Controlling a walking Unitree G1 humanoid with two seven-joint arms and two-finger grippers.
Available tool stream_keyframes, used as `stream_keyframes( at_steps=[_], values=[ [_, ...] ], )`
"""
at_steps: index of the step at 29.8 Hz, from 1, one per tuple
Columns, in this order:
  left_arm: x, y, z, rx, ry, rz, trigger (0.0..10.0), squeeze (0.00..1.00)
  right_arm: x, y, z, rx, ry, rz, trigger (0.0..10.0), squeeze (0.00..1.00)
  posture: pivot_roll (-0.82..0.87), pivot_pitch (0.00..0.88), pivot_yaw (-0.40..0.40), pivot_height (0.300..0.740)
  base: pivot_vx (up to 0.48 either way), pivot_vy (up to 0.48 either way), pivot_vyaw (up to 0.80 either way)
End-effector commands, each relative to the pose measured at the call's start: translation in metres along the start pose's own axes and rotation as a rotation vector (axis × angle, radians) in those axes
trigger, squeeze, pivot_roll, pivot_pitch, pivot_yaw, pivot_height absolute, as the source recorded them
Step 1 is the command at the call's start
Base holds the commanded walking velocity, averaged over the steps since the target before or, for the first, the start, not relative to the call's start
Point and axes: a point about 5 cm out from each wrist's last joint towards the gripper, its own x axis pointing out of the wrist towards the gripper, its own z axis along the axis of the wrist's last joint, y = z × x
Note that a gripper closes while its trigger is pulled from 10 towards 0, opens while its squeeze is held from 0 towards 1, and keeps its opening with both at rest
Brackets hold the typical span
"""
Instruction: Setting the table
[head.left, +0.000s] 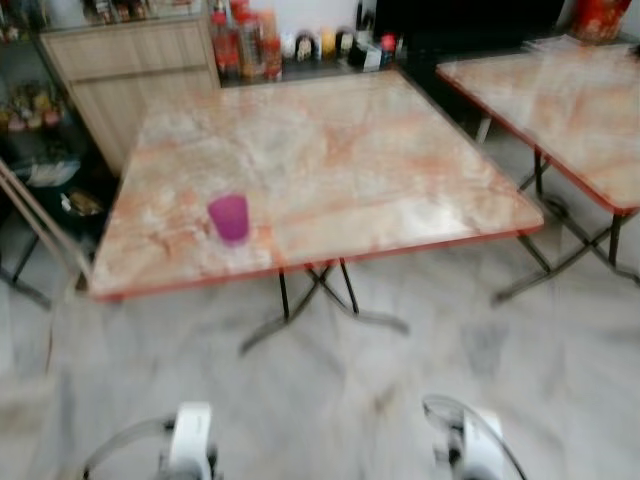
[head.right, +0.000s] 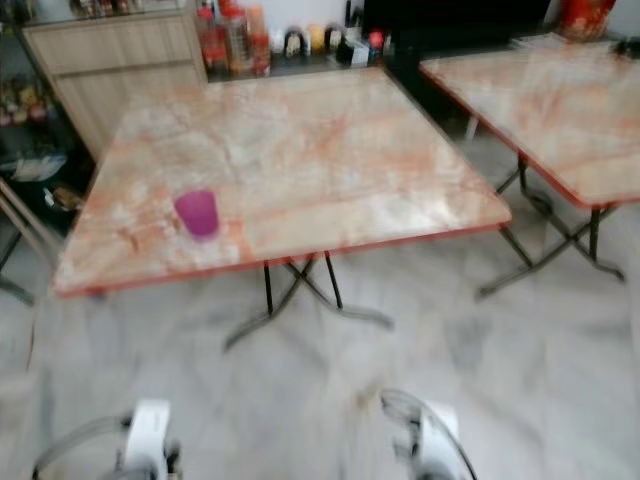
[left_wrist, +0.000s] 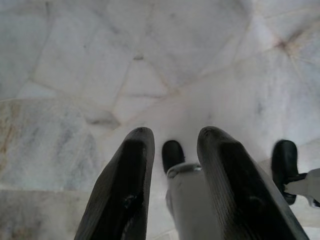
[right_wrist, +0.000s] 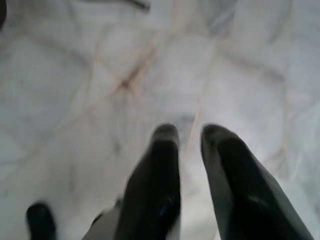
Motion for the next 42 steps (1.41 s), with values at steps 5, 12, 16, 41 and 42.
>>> stream_keyframes(
  at_steps=[5,12,16,41,42],
  values=[
    [-0.0011,0.0108,-0.0021,-0.011,0.005,0.034,10.0,0.0,-0.0008,0.0105,-0.0032,-0.005,0.01,0.031,10.0,0.0,-0.04,0.0,0.006,0.74,0.218,0.0,0.0],
    [-0.0013,0.0099,-0.0032,-0.013,0.007,0.035,10.0,0.0,0.0,0.0115,-0.0008,-0.043,0.01,0.039,10.0,0.0,-0.04,0.0,0.003,0.74,0.337,0.0,0.0],
    [-0.0012,0.0096,-0.0031,-0.014,0.007,0.034,10.0,0.0,-0.0001,0.0128,-0.0014,-0.071,0.013,0.045,10.0,0.0,-0.04,0.0,0.001,0.74,0.357,0.0,0.11],
    [-0.0012,0.0102,-0.0028,-0.018,0.008,0.035,10.0,0.0,-0.0003,0.0155,-0.0022,-0.096,0.018,0.051,10.0,0.0,-0.04,0.0,-0.001,0.74,0.355,0.0,0.11],
    [-0.0012,0.0103,-0.003,-0.018,0.009,0.036,10.0,0.0,-0.0003,0.0154,-0.0022,-0.096,0.018,0.051,10.0,0.0,-0.04,0.0,-0.002,0.74,0.281,0.0,0.0]
  ],
)
